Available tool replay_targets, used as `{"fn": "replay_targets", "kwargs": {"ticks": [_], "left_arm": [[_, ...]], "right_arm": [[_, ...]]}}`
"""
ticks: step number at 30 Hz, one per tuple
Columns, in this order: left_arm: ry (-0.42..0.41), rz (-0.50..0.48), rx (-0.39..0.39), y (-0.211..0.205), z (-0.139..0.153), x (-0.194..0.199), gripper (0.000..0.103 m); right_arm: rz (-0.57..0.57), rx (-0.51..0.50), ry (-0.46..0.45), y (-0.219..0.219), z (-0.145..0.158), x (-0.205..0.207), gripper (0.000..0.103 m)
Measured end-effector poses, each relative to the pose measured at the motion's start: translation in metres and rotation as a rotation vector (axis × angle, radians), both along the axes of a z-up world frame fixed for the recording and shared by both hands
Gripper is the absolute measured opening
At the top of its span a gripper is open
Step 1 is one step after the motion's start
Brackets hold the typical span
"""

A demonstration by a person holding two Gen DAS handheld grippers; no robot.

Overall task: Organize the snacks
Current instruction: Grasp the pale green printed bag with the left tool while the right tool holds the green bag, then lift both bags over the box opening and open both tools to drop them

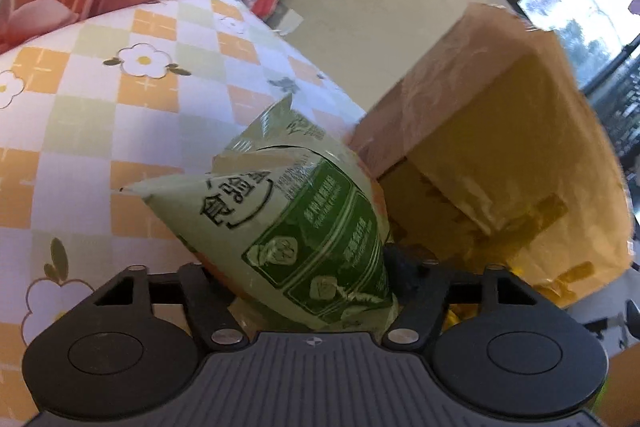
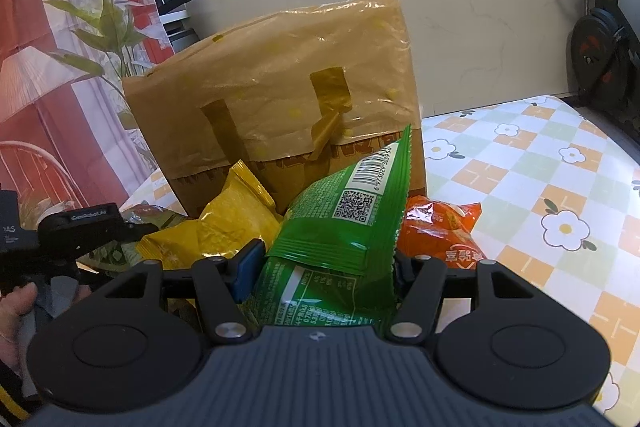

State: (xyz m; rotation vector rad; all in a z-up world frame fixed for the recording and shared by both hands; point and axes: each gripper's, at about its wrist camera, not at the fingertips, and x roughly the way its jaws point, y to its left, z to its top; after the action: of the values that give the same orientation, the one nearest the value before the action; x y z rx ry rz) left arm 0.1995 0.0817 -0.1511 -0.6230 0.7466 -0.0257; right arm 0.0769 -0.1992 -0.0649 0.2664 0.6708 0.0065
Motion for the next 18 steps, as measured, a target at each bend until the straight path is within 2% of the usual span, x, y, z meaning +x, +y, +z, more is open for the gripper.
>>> {"fn": "replay_targets", "kwargs": {"ticks": [2,4,6,13,18], "left_arm": [[-0.019,-0.030,0.077,-0.004,0.011,-0.005,0.066],[-0.043,-0.047,0.187,-0.009,0.022,-0.013,0.065],[-0.066,-0.062,0.243,-0.010,0.031,-0.021,0.065],[-0.143,-0.065,0.316,-0.006,0.063,-0.050,0.065],[-0.210,-0.079,0.314,-0.004,0.093,-0.068,0.065]], "right_arm": [[-0.001,0.001,-0.002,-0.001,0.001,-0.001,0.062],[0.000,0.003,-0.006,0.000,0.003,-0.001,0.062],[0.003,0.000,-0.016,0.001,0.006,-0.003,0.062],[0.016,-0.017,-0.060,0.003,0.023,-0.008,0.062],[0.030,-0.032,-0.103,0.006,0.040,-0.012,0.062]]}}
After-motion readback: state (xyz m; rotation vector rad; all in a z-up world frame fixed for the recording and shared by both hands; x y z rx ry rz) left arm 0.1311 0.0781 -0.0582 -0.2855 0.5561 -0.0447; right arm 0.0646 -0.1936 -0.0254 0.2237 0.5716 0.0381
